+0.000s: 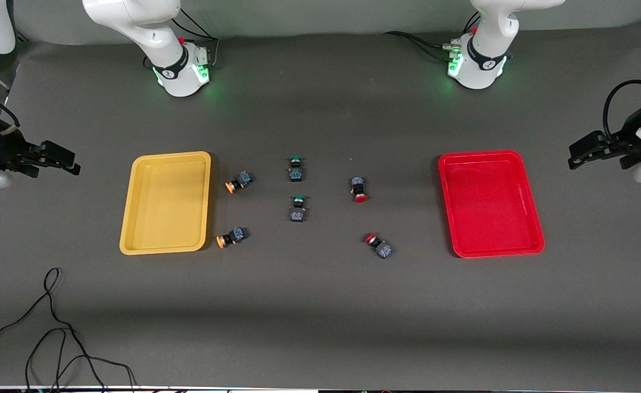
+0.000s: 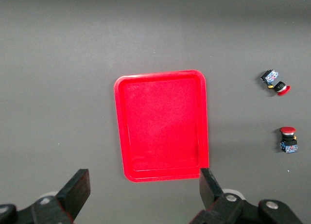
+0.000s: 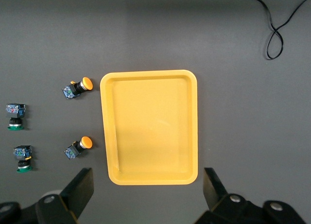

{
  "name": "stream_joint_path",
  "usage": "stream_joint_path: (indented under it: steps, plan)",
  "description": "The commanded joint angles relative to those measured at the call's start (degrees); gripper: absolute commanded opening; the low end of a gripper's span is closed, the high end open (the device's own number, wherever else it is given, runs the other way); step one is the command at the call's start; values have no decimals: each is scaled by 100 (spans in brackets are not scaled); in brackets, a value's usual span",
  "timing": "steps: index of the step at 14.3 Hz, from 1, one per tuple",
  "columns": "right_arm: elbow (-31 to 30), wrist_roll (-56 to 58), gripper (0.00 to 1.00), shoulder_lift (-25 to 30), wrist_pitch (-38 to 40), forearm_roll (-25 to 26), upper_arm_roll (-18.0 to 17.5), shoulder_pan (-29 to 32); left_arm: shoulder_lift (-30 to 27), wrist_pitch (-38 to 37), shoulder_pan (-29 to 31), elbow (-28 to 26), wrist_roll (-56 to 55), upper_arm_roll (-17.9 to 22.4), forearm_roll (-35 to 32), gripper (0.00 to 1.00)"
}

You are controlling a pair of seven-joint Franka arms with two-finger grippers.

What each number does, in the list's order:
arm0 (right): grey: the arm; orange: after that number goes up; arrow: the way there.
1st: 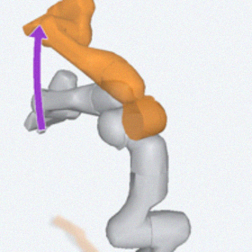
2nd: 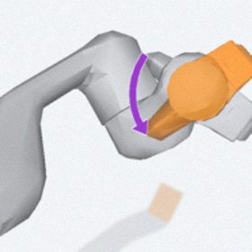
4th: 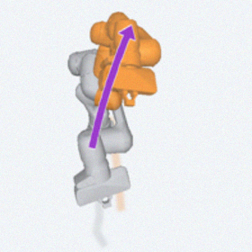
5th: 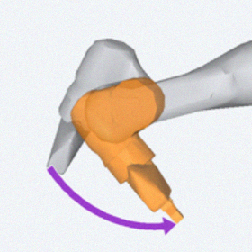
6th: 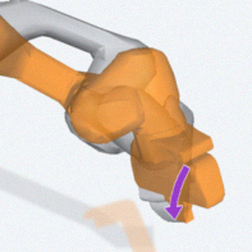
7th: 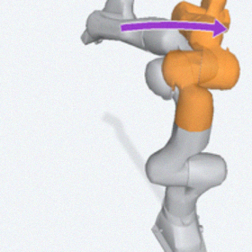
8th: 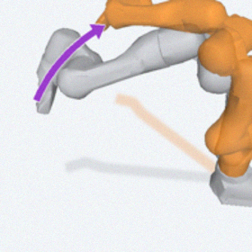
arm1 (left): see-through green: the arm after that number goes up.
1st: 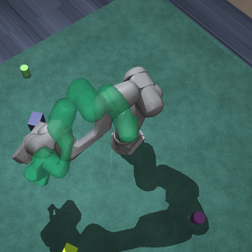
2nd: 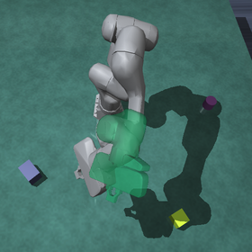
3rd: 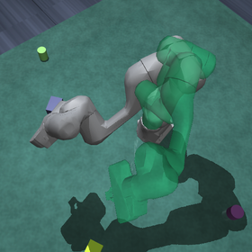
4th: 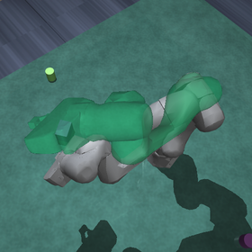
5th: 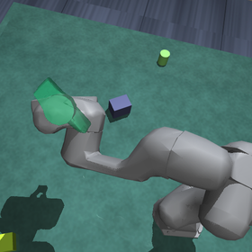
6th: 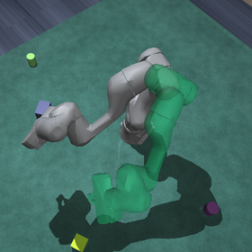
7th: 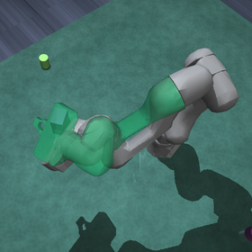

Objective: Place red and yellow buttons in trays

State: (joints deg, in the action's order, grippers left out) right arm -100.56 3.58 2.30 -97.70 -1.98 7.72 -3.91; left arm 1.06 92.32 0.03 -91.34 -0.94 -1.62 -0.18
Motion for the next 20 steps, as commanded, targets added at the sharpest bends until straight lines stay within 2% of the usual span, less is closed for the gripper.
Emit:
stream_joint_path:
  steps: [1,4,6,7,11,14,17,20]
  plan:
    - [177,65,100,-46,319,-75,54,-48,-9,-73,-3,64,-47,-5,62,100]
    - [221,-163,100,-273,296,-162,28,-66,-9,-73,-3,64,-47,-5,62,100]
    - [143,-960,100,-388,295,-871,10,-92,0,-73,-3,72,-64,-5,71,100]
    - [12,-1304,100,-423,278,-1023,10,-101,0,-73,-3,72,-65,-5,71,100]
    - [-585,-3043,100,-398,-142,-989,10,-898,17,-135,-126,37,-361,-92,79,100]
    - [-1630,-4476,100,-353,-1274,-963,10,-1585,17,-162,-573,-50,-1151,-435,79,100]
    - [-2816,-5357,100,-397,-2828,-963,10,-2182,201,101,-1249,-86,-2083,-594,88,100]
    - [-3452,-5990,100,-844,-4043,-963,10,-2903,369,995,-1961,-610,-3006,-594,71,100]
